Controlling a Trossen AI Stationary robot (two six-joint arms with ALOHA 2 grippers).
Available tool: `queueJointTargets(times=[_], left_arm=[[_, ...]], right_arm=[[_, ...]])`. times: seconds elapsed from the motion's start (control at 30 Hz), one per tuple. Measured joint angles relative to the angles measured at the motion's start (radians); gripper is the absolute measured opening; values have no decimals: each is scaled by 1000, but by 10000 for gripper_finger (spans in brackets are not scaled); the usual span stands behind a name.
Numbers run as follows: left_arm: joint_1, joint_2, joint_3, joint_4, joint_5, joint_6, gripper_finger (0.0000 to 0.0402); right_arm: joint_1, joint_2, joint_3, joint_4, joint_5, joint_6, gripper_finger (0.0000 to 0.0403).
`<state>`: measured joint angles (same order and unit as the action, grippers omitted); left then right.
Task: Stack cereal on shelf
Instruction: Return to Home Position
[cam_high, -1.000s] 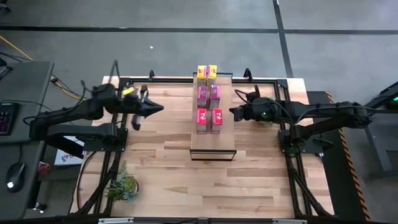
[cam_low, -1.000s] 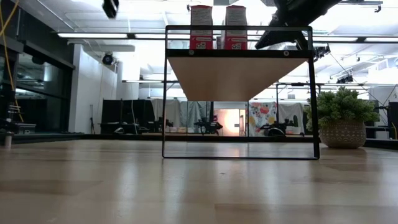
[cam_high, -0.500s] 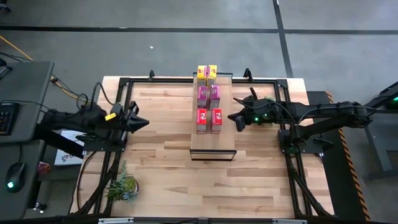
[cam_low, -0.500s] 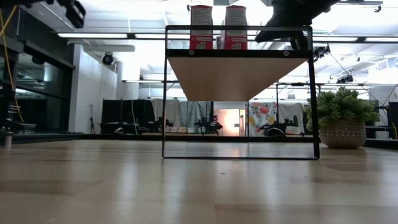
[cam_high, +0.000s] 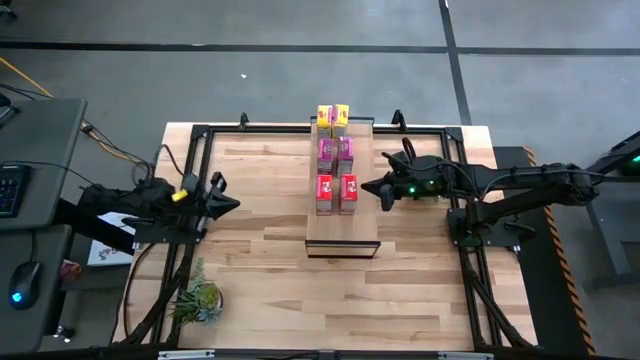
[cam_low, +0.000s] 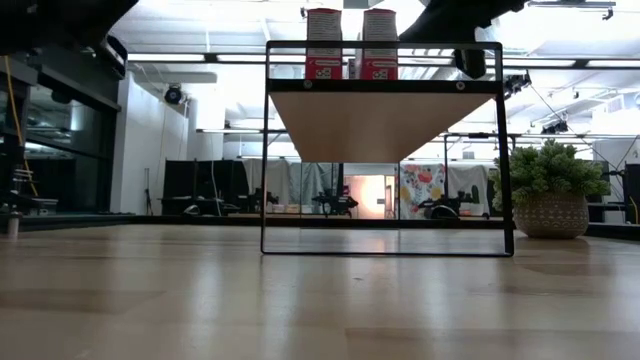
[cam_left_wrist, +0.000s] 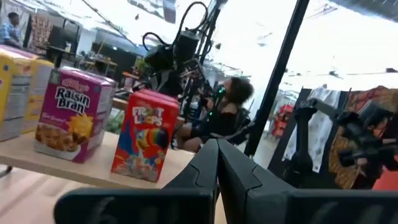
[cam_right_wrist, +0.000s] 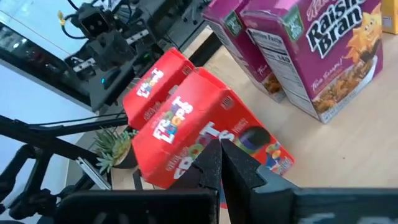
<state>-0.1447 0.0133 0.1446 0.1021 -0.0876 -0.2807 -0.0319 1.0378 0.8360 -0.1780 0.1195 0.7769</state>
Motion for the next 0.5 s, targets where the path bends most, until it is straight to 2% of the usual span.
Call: queueJointTargets(times=[0.2,0.5], left_arm=[[3,-11,-134,129,-5,-58,0],[9,20,-133,-77,-20,-75,0]], right_arm=[[0,-29,0,-13,-28,-23,0],[59,-191,0,-75,-23,-170,0]])
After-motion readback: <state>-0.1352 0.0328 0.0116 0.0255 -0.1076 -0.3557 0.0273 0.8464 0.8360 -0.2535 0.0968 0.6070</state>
